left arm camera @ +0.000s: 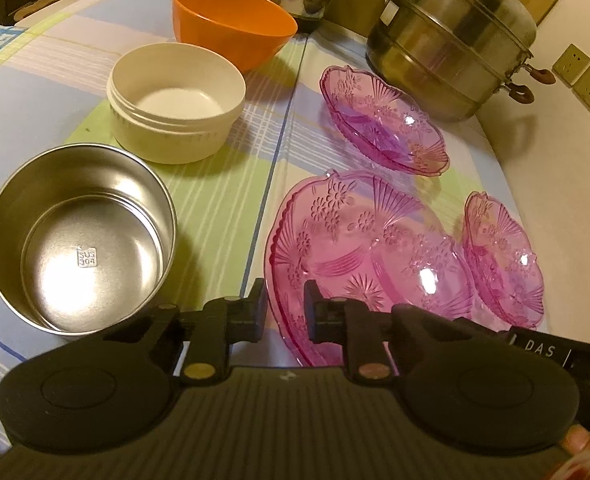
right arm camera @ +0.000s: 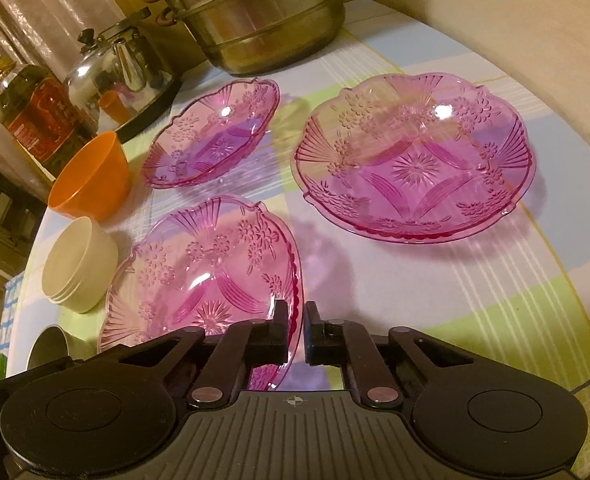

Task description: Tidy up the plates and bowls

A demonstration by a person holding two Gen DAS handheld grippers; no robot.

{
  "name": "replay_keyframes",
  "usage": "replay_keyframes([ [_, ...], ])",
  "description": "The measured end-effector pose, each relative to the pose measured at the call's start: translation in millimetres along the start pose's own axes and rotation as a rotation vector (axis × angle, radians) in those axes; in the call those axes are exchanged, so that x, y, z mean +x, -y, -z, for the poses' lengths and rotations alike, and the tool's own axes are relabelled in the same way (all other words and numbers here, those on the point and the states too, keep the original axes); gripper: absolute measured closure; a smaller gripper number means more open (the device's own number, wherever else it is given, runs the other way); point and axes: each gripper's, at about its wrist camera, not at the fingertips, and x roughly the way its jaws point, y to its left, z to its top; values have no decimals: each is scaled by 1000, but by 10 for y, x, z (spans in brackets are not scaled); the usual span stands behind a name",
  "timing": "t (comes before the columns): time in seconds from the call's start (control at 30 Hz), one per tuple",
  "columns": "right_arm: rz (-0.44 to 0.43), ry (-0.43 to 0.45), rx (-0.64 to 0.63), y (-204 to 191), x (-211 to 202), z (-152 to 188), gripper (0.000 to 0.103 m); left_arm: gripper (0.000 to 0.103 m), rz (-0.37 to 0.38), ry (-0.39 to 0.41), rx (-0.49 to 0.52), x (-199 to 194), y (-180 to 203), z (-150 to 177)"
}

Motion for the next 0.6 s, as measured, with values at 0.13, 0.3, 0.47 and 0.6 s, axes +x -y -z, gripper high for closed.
replay_keyframes([
  [0.13, -1, 6, -3, -1, -25, 6, 96, 89, -1, -3, 8, -27, 0, -5],
  [0.3, -2, 18, 0, -4, -99, 5, 96, 90, 3, -3, 22, -76, 25, -11],
  [0.47, -6, 39, -3, -15, -203, 0, 96, 92, 14, 8, 32, -173, 48, 0],
  [0.6, -12, 57, -4, -27, -311, -9, 96, 94, 22, 27, 42, -262, 96, -14],
])
